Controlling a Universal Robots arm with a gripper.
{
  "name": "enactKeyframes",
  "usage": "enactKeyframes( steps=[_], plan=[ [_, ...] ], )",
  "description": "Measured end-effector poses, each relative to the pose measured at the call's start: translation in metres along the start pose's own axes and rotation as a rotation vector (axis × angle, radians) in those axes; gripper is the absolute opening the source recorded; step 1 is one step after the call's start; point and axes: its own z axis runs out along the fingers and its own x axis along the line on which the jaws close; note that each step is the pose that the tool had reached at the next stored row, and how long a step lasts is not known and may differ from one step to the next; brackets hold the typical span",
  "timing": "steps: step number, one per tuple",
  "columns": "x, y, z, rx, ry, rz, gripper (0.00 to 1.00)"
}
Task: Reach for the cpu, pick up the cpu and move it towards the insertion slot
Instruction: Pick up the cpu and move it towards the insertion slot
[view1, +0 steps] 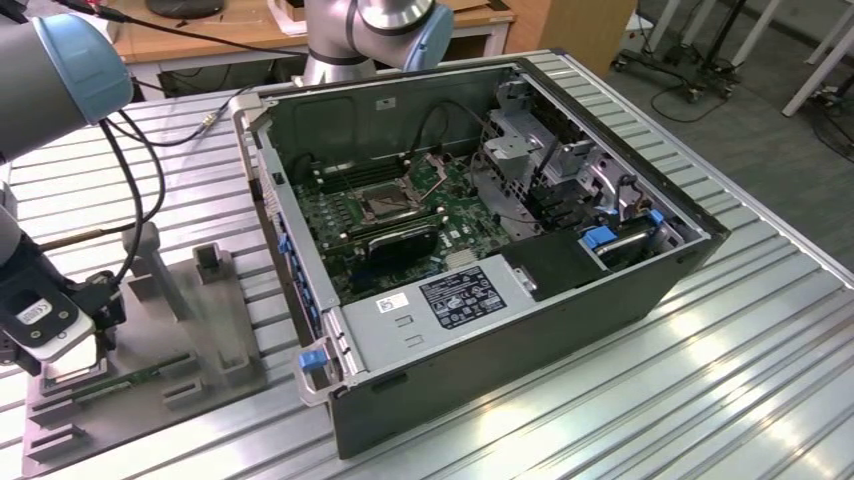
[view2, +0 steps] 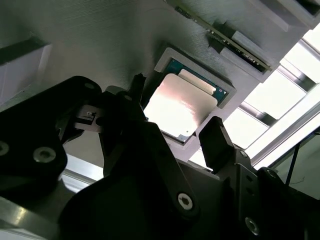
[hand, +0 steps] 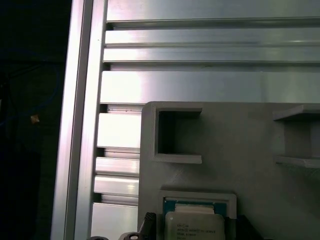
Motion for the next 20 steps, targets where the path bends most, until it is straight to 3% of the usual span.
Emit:
enactKeyframes(
  steps=[4,13,14,18,19,20],
  plan=[
    [0.0002,-0.0007,0.0000,0.0048,0.0001,0.001,0.71],
    [0.0002,-0.0011,-0.0001,0.0056,-0.0001,0.009,0.69],
    [0.0002,-0.0011,0.0000,0.0056,-0.0001,0.009,0.62],
    [0.0002,-0.0011,-0.0001,0.0056,-0.0001,0.009,0.61],
    [0.0002,-0.0011,-0.0001,0.0056,-0.0001,0.009,0.55],
    [0.0002,-0.0011,-0.0001,0.0056,-0.0001,0.009,0.55]
  ],
)
